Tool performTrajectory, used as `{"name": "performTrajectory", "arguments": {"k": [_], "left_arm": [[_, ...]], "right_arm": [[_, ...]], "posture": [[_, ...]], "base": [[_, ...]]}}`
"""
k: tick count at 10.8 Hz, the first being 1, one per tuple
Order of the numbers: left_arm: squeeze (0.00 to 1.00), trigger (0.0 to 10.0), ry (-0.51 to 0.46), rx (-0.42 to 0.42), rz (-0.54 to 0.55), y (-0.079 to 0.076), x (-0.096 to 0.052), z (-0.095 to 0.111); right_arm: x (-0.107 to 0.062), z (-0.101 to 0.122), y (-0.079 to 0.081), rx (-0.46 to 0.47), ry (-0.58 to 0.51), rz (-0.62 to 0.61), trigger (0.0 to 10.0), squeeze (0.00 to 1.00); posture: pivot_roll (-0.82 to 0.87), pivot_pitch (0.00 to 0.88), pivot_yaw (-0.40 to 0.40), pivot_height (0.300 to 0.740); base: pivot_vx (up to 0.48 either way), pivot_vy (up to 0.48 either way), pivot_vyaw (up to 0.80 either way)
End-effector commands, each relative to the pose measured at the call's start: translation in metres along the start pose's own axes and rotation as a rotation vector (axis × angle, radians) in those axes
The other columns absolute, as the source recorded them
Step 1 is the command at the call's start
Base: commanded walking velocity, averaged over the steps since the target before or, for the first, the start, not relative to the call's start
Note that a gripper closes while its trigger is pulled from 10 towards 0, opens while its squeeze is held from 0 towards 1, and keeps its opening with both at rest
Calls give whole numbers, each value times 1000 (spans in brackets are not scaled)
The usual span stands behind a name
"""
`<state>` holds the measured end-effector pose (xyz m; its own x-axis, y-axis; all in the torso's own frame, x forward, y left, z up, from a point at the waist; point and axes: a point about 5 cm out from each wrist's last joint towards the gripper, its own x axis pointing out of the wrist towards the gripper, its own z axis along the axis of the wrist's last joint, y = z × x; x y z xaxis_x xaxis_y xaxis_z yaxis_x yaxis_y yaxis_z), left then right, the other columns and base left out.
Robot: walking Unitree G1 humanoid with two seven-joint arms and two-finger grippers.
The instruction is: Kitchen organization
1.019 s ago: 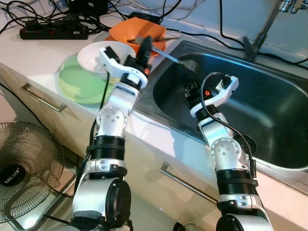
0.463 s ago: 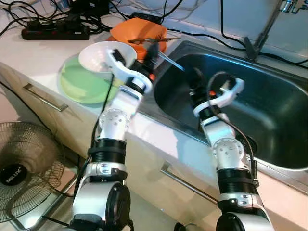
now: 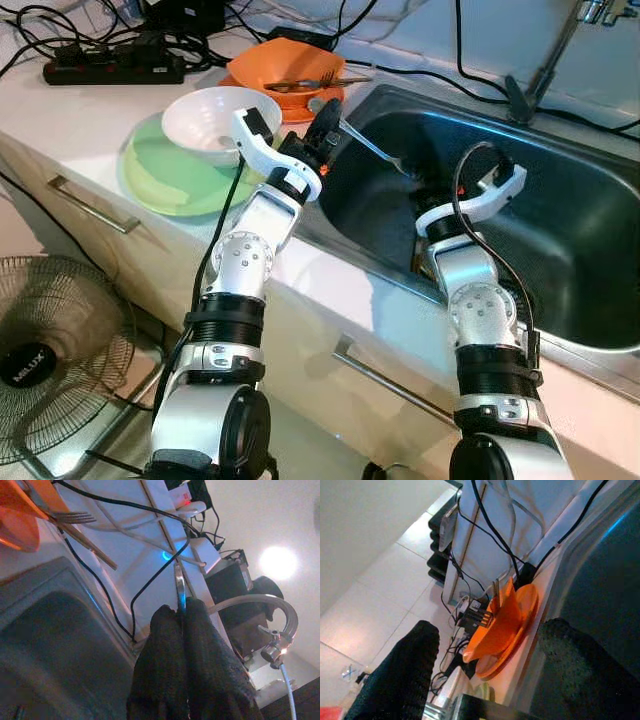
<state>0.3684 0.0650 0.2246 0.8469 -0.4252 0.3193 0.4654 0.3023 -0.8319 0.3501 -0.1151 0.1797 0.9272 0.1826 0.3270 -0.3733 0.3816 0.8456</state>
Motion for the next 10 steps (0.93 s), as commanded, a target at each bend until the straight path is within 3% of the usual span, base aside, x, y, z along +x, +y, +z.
{"name": "performTrajectory", "arguments": {"k": [1,2,5,6,7,10], "left_arm": [[0,10000,24,-81,-28,-10,2,-29],[0,10000,15,-84,-26,-10,2,-28],[0,10000,-29,-114,-26,-10,2,-22],[0,10000,-44,-126,-27,-10,2,-21],[0,10000,-59,-147,-28,-10,2,-19],[0,10000,-97,-241,-20,-4,3,-15]], "right_arm": [[13,-12,20,86,-13,36,1882,0],[13,-12,19,97,-15,33,0,0],[13,-12,20,126,-13,38,0,0],[13,-13,20,138,-12,35,4235,0],[13,-13,20,150,-12,31,10000,0],[15,-10,18,302,-45,-3,10000,0]], "posture": [[64,78,15,740],[63,79,15,740],[64,80,15,740],[64,83,14,740],[64,85,13,740],[62,88,11,740]], "base": [[0,0,0],[0,0,0],[0,0,0],[0,0,0],[0,0,0],[0,0,0]]}}
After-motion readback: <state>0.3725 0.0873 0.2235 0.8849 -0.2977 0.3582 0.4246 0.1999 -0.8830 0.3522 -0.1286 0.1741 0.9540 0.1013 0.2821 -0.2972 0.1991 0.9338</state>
